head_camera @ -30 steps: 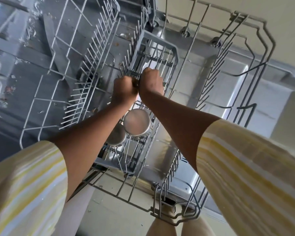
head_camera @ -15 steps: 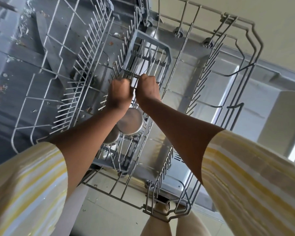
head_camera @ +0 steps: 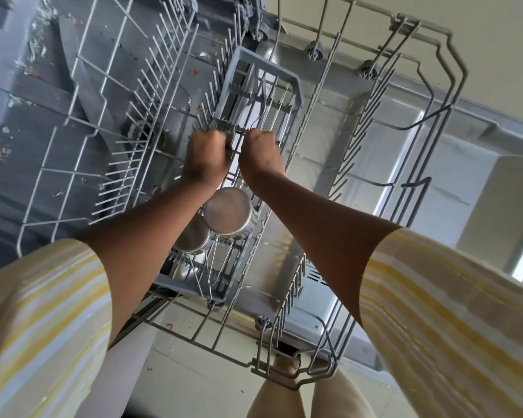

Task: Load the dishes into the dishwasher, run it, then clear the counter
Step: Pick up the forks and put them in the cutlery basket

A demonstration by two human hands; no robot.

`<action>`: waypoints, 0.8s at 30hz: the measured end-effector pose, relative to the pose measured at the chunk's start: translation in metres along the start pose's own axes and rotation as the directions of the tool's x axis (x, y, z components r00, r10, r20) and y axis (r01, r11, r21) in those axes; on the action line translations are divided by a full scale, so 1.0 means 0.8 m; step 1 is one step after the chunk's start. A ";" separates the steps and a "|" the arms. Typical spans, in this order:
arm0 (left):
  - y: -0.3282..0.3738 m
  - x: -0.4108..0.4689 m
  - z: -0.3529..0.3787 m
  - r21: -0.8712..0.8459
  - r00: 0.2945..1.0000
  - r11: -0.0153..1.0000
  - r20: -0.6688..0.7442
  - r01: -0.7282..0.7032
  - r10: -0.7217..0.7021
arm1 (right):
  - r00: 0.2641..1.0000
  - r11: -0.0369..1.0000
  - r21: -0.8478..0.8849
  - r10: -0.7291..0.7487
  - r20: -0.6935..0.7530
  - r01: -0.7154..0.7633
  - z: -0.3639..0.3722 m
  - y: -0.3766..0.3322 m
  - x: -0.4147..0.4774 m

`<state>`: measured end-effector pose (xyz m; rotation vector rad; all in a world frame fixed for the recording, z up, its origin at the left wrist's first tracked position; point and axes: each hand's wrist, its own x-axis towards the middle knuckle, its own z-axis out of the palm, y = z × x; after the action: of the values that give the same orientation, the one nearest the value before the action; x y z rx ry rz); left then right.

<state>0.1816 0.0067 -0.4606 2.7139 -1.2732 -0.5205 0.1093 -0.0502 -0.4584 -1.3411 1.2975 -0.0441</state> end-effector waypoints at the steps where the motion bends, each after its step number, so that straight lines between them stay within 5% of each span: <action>1: 0.000 0.001 0.002 0.005 1.000 1.000 0.010 0.022 -0.022 | 1.000 1.000 0.008 0.008 0.000 -0.008 0.000 0.000 0.000; 12: 0.011 0.006 0.002 0.019 0.995 0.995 0.027 0.095 -0.095 | 1.000 1.000 0.022 -0.006 0.014 0.005 -0.002 -0.001 -0.001; 24: 0.005 0.000 0.000 -0.073 0.997 0.997 0.075 0.031 -0.026 | 0.999 0.999 -0.024 -0.034 0.029 0.035 -0.008 -0.004 -0.014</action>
<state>0.1785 0.0040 -0.4594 2.6789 -1.2081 -0.6629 0.1026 -0.0481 -0.4469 -1.3807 1.2550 -0.0325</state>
